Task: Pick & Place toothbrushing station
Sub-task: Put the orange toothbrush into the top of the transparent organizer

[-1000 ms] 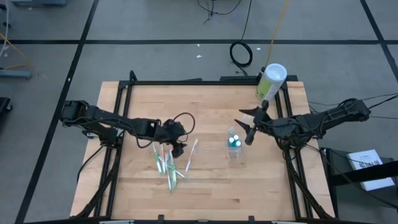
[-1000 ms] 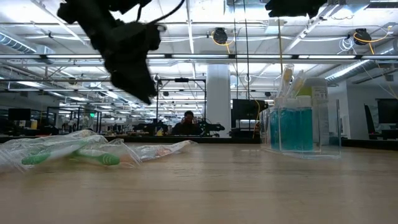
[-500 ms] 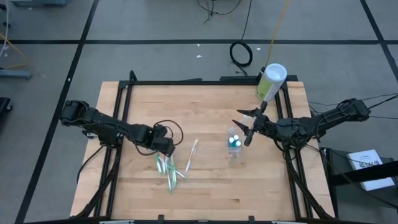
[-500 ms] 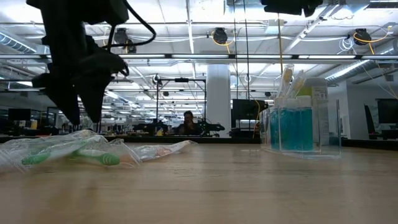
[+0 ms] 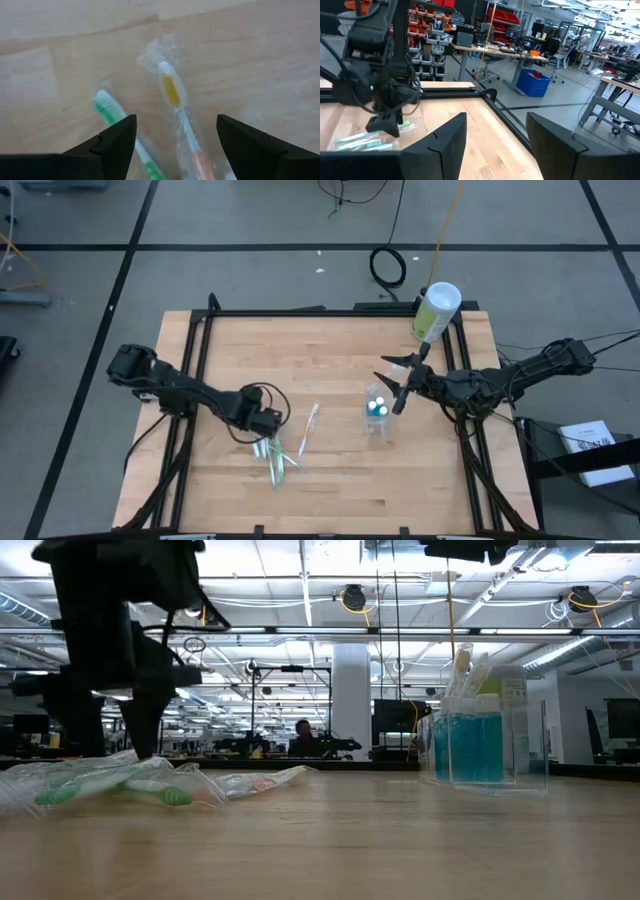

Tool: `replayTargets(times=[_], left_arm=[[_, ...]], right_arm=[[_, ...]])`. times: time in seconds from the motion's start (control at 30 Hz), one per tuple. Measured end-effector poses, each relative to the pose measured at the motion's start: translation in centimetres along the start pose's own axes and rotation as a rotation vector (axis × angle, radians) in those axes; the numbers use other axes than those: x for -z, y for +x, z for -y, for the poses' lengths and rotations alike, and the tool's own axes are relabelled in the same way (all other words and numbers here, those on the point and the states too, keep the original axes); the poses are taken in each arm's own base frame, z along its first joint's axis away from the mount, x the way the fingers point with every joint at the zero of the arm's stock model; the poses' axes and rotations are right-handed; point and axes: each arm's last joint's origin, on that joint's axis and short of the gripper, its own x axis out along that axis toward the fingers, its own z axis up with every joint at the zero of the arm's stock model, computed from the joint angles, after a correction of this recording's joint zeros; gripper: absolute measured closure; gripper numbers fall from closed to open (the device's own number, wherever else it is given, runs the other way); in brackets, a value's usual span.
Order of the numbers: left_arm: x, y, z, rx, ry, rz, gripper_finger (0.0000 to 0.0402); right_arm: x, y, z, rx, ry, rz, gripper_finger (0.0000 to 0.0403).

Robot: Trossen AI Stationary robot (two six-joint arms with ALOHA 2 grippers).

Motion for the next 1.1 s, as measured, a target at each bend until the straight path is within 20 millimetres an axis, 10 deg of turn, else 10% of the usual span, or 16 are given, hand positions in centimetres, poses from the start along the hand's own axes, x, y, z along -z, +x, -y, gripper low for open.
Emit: replayTargets(times=[0.6, 1.1], left_arm=[[-1.9, 2.1, 2.1, 0.092, 0.145, -0.019, 0.0129], [-3.3, 2.4, 2.8, 0.167, 0.227, 0.002, 0.0313]], right_arm=[[0.2, 0.0, 0.0, -0.004, 0.03, -0.017, 0.0206], [0.6, 0.0, -0.1, -0.004, 0.022, -0.025, 0.0206]])
